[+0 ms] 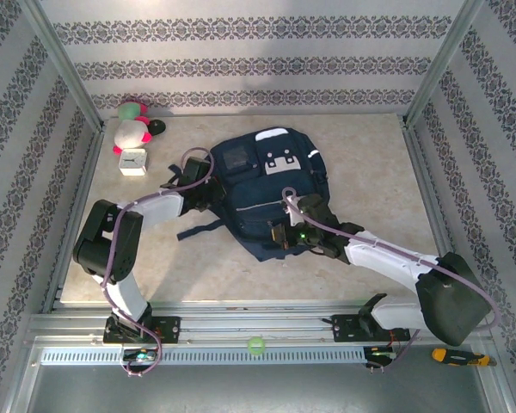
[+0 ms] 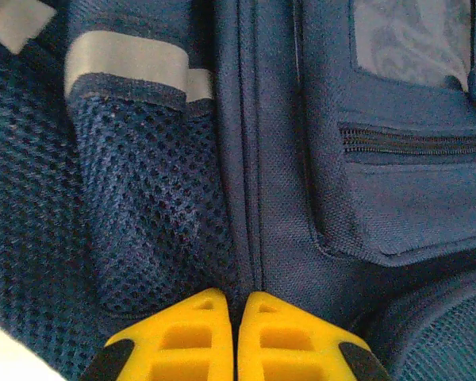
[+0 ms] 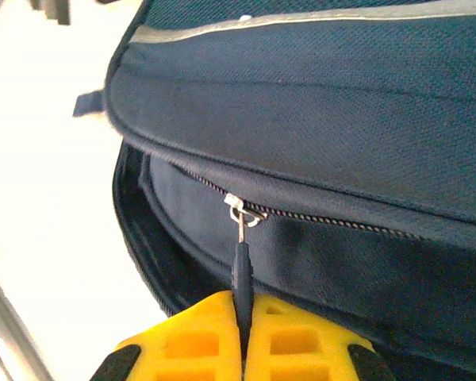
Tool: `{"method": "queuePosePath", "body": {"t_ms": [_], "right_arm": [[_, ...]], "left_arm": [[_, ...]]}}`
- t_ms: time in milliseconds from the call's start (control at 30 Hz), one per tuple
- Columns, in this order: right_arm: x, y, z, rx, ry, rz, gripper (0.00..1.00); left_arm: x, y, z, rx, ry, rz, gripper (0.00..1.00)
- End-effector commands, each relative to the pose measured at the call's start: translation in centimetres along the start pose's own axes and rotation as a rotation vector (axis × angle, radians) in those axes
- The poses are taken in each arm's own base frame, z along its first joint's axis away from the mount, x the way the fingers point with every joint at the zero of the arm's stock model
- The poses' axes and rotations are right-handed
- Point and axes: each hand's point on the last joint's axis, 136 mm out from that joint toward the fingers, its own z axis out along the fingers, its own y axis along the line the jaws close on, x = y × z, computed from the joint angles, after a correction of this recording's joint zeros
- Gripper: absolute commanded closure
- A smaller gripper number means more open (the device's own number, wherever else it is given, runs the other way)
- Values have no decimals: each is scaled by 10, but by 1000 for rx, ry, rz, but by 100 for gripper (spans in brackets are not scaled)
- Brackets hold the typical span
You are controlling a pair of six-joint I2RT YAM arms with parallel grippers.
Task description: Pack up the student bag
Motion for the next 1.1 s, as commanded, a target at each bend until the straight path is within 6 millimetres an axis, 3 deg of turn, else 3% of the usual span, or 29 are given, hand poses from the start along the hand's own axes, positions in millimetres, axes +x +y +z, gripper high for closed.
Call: {"method": "queuePosePath", "body": {"t_ms": [0,200,267,367,500,567,667,767,833,967,1067], "right_arm": [[2,21,11,-47,-14,10,100],[-2,28,32,-13,-27,46,100],[-4,25,37,-1,-26,54,100],[-8,27,40,-3,-25,51,100],[-13,30,38,-12,-33,42,100],[-13,30,37,-20,-31,45,100],[-12,29,35,-26,-32,47,100],[-13,30,33,-40,-32,47,100],[-15,31,32,-48,-37,49,100],[-18,33,31,-58,-40,47,100],[-18,34,32,-61,-38,46,100]], "left_arm": [[-28,32,-4,-115,-8,108,100],[-59,36,9,-148,-10,184,99],[-64,28,6,-117,-27,195,90],[-72,16,-13,-84,-91,234,72],[-78,-5,-60,-17,-182,387,44],[-72,-24,-84,71,-215,523,39],[-51,-56,-122,254,-284,812,38],[-9,-76,-138,405,-333,1191,38],[32,-77,-140,543,-306,1431,38],[84,-69,-145,766,-262,1696,39],[106,-60,-130,739,-176,1832,37]]}}
